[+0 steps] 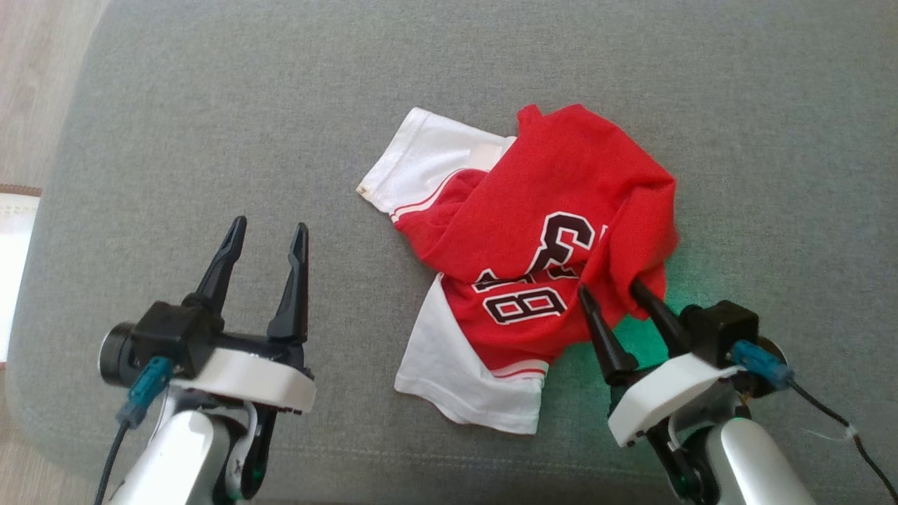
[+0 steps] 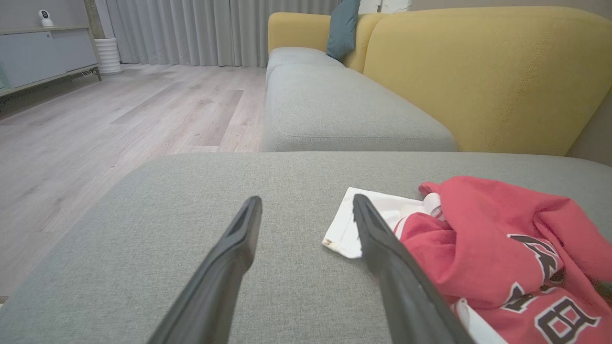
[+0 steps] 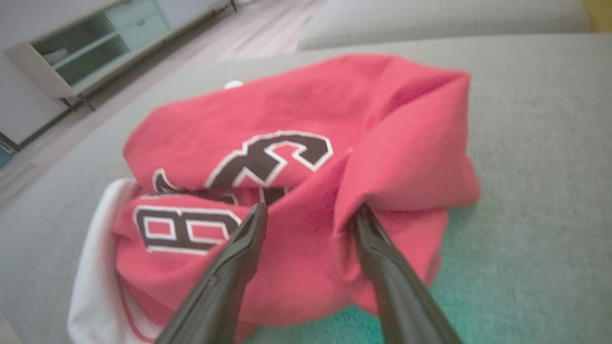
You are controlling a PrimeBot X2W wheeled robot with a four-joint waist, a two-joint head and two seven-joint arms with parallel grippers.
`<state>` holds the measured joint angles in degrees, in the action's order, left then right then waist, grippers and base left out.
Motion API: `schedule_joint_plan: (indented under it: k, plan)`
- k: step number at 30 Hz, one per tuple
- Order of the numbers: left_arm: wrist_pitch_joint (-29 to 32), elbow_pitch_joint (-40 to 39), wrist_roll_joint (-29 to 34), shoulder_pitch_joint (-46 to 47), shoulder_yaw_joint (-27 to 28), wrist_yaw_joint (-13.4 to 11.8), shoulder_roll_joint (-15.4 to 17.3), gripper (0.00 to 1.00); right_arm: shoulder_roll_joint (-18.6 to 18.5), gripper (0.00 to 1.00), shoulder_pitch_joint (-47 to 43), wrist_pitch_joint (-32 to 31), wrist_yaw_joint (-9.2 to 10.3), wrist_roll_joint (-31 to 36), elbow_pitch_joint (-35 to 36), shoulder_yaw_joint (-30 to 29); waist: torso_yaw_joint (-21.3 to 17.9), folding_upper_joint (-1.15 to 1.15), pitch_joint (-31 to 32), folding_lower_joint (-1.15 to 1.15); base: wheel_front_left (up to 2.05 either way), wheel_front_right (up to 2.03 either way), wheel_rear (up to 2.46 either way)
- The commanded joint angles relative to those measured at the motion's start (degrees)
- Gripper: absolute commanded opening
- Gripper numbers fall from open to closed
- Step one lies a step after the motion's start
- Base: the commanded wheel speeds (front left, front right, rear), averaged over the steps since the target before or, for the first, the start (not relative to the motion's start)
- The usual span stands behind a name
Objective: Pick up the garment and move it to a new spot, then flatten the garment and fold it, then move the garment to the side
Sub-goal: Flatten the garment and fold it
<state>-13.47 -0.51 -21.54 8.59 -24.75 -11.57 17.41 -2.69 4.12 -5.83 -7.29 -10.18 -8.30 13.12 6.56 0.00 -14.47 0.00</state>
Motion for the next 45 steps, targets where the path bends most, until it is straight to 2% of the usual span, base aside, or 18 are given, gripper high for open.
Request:
schedule_joint_plan:
  k: [1, 5, 8, 23, 45]
  plan:
    - [-0.47, -1.60, -0.39, 2.66, 2.35, -0.19, 0.81, 1.00, -0.19, 1.00, 1.84, 1.57, -0.20, -0.59, 2.29, 1.90, -0.11, 0.00, 0.09, 0.00, 0.00, 0.00, 0.00]
    - [-0.53, -1.41, -0.45, 2.10, 2.57, -0.60, 1.06, 1.00, -0.19, 1.00, 1.12, 5.48, -0.20, -1.26, 5.52, 2.33, -0.62, 0.00, 0.81, 0.00, 0.00, 0.00, 0.00]
    - [-0.57, -1.43, -0.46, 1.23, 2.80, -1.22, 1.30, 1.00, -0.19, 1.00, 0.12, 7.43, -0.20, -1.40, 9.64, 0.52, -1.34, 0.00, 2.06, 0.00, 0.00, 0.00, 0.00]
    - [0.04, -2.02, -0.37, -2.77, 2.51, -2.91, 2.57, 1.00, -0.19, 1.00, -6.58, 2.94, -0.20, 2.80, 18.97, -14.26, -3.22, 0.00, 7.25, 0.00, 0.00, 0.00, 0.00]
    - [0.38, -2.77, -0.58, -3.33, 1.89, -3.71, 3.00, 1.00, -0.19, 1.00, -8.04, 1.56, -0.20, 1.41, 20.03, -14.03, -3.18, 0.00, 7.55, 0.00, 0.00, 0.00, 0.00]
